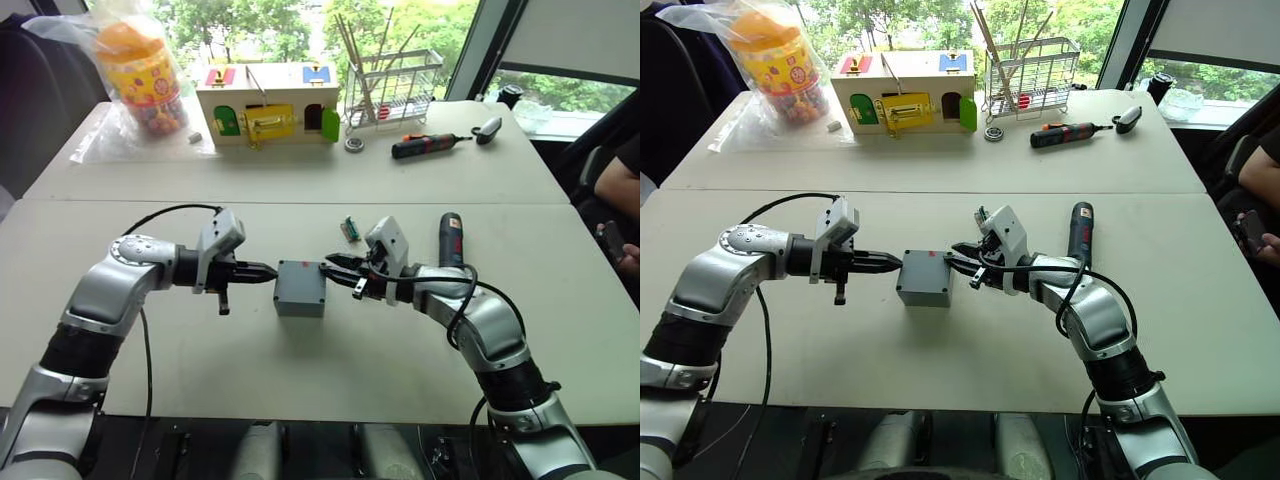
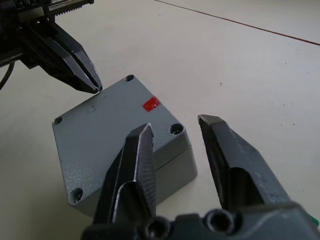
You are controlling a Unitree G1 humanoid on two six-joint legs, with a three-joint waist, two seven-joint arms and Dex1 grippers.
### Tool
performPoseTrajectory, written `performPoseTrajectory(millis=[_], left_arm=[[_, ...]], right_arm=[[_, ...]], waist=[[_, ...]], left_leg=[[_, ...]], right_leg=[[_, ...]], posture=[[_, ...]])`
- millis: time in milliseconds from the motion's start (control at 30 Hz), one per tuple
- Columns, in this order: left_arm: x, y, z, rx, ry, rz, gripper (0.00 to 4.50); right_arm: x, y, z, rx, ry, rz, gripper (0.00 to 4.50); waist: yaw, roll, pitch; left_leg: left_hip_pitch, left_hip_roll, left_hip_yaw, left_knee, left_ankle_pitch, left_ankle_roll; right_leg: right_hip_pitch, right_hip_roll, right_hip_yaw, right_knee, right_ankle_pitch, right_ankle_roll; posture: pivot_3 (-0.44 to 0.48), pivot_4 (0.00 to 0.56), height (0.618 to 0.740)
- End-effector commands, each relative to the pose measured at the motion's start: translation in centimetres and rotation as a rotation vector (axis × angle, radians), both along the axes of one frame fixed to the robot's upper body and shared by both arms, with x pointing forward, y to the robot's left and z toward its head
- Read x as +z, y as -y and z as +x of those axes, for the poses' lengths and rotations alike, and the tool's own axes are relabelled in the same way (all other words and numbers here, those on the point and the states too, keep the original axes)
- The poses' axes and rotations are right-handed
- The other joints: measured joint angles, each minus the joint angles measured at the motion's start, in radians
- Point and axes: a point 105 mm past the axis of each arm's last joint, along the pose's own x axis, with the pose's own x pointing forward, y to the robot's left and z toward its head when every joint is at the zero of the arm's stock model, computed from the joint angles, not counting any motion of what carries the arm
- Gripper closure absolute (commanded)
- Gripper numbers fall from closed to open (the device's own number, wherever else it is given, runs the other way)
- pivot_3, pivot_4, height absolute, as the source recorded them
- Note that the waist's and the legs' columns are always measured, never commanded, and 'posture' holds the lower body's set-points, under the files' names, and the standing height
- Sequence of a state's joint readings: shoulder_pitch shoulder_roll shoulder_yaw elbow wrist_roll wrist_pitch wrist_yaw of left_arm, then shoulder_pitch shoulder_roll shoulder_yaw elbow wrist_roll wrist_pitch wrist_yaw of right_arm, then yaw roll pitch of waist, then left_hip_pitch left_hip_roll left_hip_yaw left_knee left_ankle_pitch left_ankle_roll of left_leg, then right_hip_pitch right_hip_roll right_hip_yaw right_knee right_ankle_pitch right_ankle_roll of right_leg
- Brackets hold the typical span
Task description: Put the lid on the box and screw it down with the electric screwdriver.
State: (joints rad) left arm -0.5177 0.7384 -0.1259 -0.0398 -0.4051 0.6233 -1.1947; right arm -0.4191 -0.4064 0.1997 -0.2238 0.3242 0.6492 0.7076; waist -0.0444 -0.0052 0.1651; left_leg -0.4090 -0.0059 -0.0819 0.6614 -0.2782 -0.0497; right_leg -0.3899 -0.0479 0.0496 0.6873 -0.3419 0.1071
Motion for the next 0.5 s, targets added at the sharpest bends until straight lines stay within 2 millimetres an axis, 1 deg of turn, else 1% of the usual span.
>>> performPoseTrajectory(millis=[33,67,100,133,167,200,233,300,367,400,467,500], left_arm=[[1.6,0.7,0.2,-0.021,0.054,-0.038,4.50],[1.9,1.1,0.2,-0.031,0.058,-0.058,4.50],[2.2,1.3,0.2,-0.038,0.061,-0.070,4.50],[2.7,1.7,0.1,-0.052,0.069,-0.090,4.50],[3.4,2.2,-0.1,-0.074,0.080,-0.114,4.50],[3.8,2.6,-0.2,-0.088,0.088,-0.128,4.50],[4.4,3.2,-0.5,-0.116,0.102,-0.146,4.50],[5.0,4.2,-1.0,-0.166,0.127,-0.161,4.50],[5.3,5.0,-1.4,-0.201,0.143,-0.165,4.50],[5.4,5.6,-1.7,-0.228,0.159,-0.166,4.50],[5.8,6.6,-2.1,-0.269,0.188,-0.170,4.50],[5.9,7.0,-2.3,-0.284,0.201,-0.174,4.50]], right_arm=[[1.9,0.9,0.2,-0.020,0.057,0.011,1.06],[2.7,1.5,0.2,-0.031,0.069,0.014,0.64],[3.2,1.9,0.1,-0.038,0.076,0.016,0.64],[4.4,2.8,0.1,-0.063,0.080,0.030,0.64],[5.8,4.4,0.4,-0.117,0.074,0.039,0.64],[6.6,5.5,0.5,-0.155,0.067,0.044,0.64],[7.8,7.4,0.7,-0.209,0.052,0.024,0.64],[9.3,10.2,0.8,-0.280,0.014,-0.031,0.01],[10.1,12.1,1.0,-0.347,-0.028,-0.069,0.00],[10.1,13.9,1.6,-0.451,-0.096,-0.105,0.00],[9.3,17.0,1.7,-0.601,-0.244,-0.190,0.00],[8.6,18.0,1.3,-0.638,-0.325,-0.220,0.00]], waist=[[0.002,0.000,0.000],[0.002,0.000,0.000],[0.003,0.000,0.000],[0.002,0.000,0.000],[0.003,0.000,0.000],[0.004,0.000,0.000],[0.005,0.000,0.000],[0.008,0.001,0.000],[0.008,0.000,0.000],[0.004,0.000,0.000],[0.000,0.000,0.000],[0.002,0.000,0.000]], left_leg=[[0.000,0.000,0.000,0.000,0.000,0.000],[0.000,0.000,0.000,0.000,0.000,0.000],[0.000,0.000,0.000,0.000,0.000,0.000],[0.000,-0.001,0.000,0.000,0.000,0.000],[0.000,-0.001,0.000,0.000,0.000,0.000],[0.000,-0.001,0.000,0.000,0.000,0.000],[-0.001,-0.001,0.000,0.000,0.000,0.000],[-0.001,-0.001,0.000,0.001,0.000,0.000],[-0.001,-0.001,0.000,0.001,-0.001,0.001],[-0.001,0.000,0.000,0.001,-0.001,0.003],[0.000,0.000,0.001,0.000,-0.002,0.004],[0.000,0.001,0.001,0.001,-0.002,0.004]], right_leg=[[0.000,0.000,0.000,0.000,0.000,0.000],[0.000,0.000,0.000,0.000,0.000,0.000],[0.000,-0.001,0.000,0.000,0.000,0.000],[0.000,-0.001,0.000,0.000,0.000,0.000],[0.000,-0.001,0.000,0.000,0.000,0.000],[0.000,-0.001,0.000,0.000,0.000,0.000],[0.000,-0.001,0.000,0.000,0.000,0.000],[0.000,-0.001,0.000,0.000,0.000,0.000],[0.001,-0.001,0.000,-0.001,0.000,0.000],[0.001,0.000,0.000,-0.001,0.000,0.000],[0.001,0.000,0.001,-0.001,0.000,0.000],[0.000,0.001,0.001,-0.001,0.000,0.000]], posture=[[0.000,0.150,0.740],[0.000,0.150,0.740],[0.000,0.150,0.740],[0.000,0.150,0.740],[0.000,0.150,0.740],[0.000,0.150,0.740],[0.000,0.150,0.740],[0.000,0.150,0.740],[0.000,0.150,0.740],[0.000,0.150,0.740],[0.000,0.150,0.740],[0.000,0.150,0.740]])
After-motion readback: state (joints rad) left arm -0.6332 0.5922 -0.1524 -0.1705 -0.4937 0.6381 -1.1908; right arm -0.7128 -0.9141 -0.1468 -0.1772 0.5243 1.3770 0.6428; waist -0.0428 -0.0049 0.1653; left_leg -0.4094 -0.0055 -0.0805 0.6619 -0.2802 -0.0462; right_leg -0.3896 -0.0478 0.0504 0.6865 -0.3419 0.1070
